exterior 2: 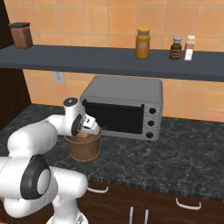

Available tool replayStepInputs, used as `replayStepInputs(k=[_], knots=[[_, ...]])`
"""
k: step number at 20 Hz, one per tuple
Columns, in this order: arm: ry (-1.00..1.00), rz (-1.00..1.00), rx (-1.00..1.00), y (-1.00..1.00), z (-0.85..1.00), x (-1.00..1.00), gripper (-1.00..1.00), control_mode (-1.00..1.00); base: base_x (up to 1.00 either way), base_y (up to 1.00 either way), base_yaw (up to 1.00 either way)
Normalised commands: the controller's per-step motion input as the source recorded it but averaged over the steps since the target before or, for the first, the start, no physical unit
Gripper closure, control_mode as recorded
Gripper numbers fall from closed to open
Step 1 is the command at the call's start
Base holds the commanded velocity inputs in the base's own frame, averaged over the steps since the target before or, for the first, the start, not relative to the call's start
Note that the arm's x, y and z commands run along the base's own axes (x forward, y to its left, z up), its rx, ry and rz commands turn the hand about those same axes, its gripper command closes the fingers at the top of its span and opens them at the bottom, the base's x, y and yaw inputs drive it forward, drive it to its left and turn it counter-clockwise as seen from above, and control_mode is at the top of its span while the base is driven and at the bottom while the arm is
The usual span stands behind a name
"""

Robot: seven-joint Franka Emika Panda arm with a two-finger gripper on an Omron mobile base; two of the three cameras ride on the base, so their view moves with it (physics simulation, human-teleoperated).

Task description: Open the cabinet, pick up the bread from the cabinet and place it in the basket. Then move the basket to the dining counter.

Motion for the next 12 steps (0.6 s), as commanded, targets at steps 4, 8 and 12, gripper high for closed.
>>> replayStepInputs(k=[4, 8, 12], knots=[[0.0, 0.0, 0.0, 0.0, -0.12, 0.08, -1.0, -1.0, 0.0, 0.0, 0.0], [0.0, 0.0, 0.0, -0.16, -0.07, -0.13, -1.0, -1.0, 0.0, 0.0, 0.0], [0.0, 0.0, -0.01, -0.15, 0.0, -0.04, -1.0, -1.0, 0.0, 0.0, 0.0]])
